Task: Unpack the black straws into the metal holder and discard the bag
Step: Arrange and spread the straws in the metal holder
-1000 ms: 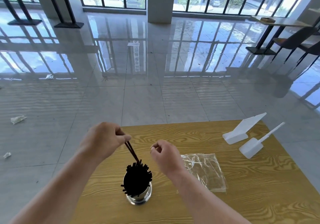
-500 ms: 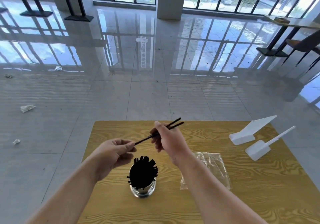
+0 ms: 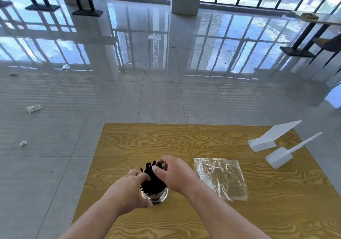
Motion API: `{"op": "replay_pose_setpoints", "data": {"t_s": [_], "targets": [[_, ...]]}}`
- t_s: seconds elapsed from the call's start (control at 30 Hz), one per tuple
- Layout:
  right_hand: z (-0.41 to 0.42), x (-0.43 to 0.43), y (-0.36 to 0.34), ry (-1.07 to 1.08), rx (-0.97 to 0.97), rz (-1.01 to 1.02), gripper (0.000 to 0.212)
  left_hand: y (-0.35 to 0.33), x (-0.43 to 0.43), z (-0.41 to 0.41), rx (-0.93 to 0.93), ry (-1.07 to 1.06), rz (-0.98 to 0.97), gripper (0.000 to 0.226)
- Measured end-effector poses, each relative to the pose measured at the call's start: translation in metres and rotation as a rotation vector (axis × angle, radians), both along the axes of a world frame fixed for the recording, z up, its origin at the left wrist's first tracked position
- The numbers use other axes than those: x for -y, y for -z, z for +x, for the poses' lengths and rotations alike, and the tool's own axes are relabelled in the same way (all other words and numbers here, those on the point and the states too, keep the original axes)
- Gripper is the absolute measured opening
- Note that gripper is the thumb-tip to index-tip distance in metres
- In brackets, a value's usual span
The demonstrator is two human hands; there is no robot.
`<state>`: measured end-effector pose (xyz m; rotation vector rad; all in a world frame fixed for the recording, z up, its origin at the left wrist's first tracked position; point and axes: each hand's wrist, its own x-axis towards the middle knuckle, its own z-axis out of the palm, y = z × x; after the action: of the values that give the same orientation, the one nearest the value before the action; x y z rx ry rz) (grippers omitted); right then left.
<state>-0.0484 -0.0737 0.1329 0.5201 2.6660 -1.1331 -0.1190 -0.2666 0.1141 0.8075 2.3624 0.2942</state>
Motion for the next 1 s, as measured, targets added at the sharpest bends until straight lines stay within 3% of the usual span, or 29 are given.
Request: {"op": "replay_pose_setpoints", "data": {"t_s": [0.33,0.57,1.0], "targets": [[0.014,-0.007,0.019,0.1,-0.06,-0.008,0.022,0.004,-0.003,0.01,-0.171,0.029,0.12,0.011],[0.01,-0.01,0.014,0.165,-0.124,-0.075,0.014,-0.022,-0.015,-0.008,-0.242,0.078,0.14,0.008],[0.007,-0.023,-0.007,0.346,-0.19,-0.237,0.016,-0.13,-0.025,-0.071,-0.206,-0.128,0.194,0.015]]}}
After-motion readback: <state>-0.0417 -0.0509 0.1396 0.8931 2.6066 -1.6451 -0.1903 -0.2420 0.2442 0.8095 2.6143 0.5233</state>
